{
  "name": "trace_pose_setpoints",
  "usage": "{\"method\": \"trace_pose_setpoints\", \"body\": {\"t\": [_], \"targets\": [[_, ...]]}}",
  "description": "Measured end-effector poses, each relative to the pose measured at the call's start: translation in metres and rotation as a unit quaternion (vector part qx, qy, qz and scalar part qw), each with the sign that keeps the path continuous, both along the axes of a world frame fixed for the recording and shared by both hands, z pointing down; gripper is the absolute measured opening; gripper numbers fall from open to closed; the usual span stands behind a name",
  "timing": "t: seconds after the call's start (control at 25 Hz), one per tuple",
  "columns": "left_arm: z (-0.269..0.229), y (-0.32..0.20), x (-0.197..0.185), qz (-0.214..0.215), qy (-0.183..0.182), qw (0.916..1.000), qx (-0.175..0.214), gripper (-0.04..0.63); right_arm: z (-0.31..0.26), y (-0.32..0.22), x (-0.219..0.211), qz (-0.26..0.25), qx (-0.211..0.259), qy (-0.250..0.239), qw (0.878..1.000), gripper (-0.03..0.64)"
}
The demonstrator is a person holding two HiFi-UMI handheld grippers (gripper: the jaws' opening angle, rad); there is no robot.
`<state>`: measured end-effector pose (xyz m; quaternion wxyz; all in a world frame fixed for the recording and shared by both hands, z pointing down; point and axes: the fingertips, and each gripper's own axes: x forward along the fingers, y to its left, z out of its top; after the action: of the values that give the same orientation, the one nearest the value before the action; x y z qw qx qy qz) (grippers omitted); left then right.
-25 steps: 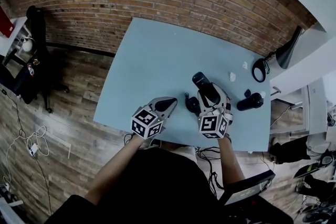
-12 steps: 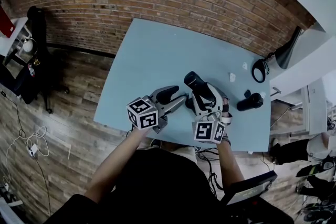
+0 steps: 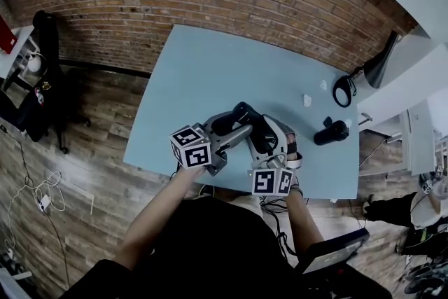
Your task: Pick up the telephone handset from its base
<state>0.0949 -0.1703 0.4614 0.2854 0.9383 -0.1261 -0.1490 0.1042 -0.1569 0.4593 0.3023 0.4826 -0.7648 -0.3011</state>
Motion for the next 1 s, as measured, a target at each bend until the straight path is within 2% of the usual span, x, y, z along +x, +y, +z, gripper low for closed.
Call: {"method": "trace_pose_setpoints", "body": {"t": [0.16,0.24,0.32,0.56,0.68,0.76,1.0], "targets": [[-0.001,0.001,0.002,-0.004,0.003,1.0000,0.003,0.249,0.002,0.003,-0.006,-0.009,0.000,0.008,1.000,0.247],[-0.003,0.001,0.002,-0.008,-0.001,0.9999,0.014,0.208,0.004,0.004,-0.008,-0.012,-0.001,0.008,1.000,0.247],[-0.004,0.002,0.001,-0.012,-0.007,0.9996,0.026,0.201,0.005,0.004,-0.009,-0.013,-0.004,0.005,1.000,0.247],[-0.009,-0.005,-0.010,-0.041,-0.020,0.9978,0.049,0.193,0.004,-0.003,-0.018,-0.051,-0.042,-0.025,0.998,0.249],[-0.023,-0.012,-0.022,-0.070,-0.030,0.9937,0.082,0.189,-0.004,-0.002,-0.027,-0.083,-0.050,-0.044,0.994,0.249],[-0.028,-0.020,-0.030,-0.099,-0.045,0.9899,0.091,0.184,-0.011,0.000,-0.028,-0.095,-0.050,-0.061,0.992,0.240],[-0.032,-0.035,-0.047,-0.142,-0.073,0.9812,0.108,0.183,-0.017,-0.004,-0.024,-0.089,-0.054,-0.097,0.990,0.235]]}}
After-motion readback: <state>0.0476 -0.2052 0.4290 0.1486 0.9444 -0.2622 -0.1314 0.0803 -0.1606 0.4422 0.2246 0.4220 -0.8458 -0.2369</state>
